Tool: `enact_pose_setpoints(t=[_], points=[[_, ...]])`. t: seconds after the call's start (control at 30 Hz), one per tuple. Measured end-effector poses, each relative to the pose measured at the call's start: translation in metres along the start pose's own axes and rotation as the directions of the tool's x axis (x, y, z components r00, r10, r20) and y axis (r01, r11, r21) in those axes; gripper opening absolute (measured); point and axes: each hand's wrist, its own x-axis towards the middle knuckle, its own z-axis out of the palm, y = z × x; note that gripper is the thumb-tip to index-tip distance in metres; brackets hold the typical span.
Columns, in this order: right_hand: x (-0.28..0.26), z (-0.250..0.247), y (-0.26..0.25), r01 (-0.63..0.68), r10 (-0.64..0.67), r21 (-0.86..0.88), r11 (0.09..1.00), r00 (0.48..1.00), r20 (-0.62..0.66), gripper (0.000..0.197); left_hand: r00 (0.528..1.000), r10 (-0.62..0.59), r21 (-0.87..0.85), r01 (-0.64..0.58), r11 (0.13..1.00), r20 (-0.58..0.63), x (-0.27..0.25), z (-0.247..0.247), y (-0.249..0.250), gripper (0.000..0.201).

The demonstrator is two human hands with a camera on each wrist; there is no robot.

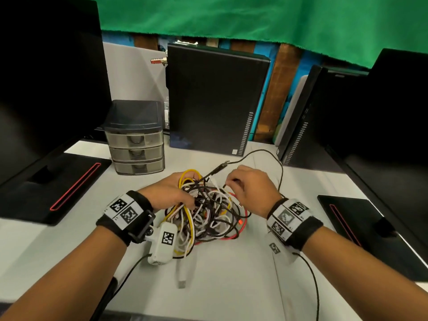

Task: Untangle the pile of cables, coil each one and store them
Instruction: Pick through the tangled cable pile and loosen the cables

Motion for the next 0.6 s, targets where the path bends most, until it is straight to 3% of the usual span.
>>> enact_pose_setpoints(t=[0.07,0.13,0.2,0.23,0.3,0.37,0.47,0.6], points=[[0.001,-0.001,-0.001,-0.103,0.078,0.187,0.977,0.988,0.136,0.012,0.999,-0.009,-0.017,0.009,1.000,0.035,-0.002,-0.001,-0.001,0.054],[-0.001,-0.007,0.001,-0.268,0.130,0.379,0.886,0.927,0.352,0.013,0.997,-0.021,-0.037,0.024,0.999,0.074,-0.006,-0.005,-0.003,0.057],[-0.003,-0.016,0.003,-0.281,0.089,0.375,0.883,0.887,0.454,0.012,0.994,-0.017,-0.045,0.022,0.999,0.110,-0.006,-0.005,-0.004,0.058],[-0.003,-0.018,0.004,-0.261,0.084,0.350,0.899,0.890,0.448,0.011,0.992,-0.012,-0.046,0.018,0.999,0.123,-0.005,-0.004,-0.004,0.055],[-0.002,-0.016,0.003,-0.222,0.116,0.329,0.918,0.942,0.314,0.012,0.991,0.005,-0.054,0.002,0.999,0.134,-0.003,0.001,-0.003,0.048],[-0.002,-0.010,-0.003,-0.268,0.188,0.422,0.866,0.957,0.222,0.014,0.992,0.011,-0.069,-0.003,0.998,0.127,-0.003,0.006,-0.001,0.050],[-0.007,-0.012,-0.016,-0.423,0.127,0.649,0.632,0.883,0.452,0.013,0.983,0.024,-0.087,-0.009,0.996,0.182,-0.008,0.008,0.001,0.067],[-0.011,-0.022,-0.009,-0.430,0.135,0.584,0.688,0.867,0.479,0.018,0.987,0.077,-0.224,-0.044,0.974,0.140,-0.008,0.001,-0.003,0.062]])
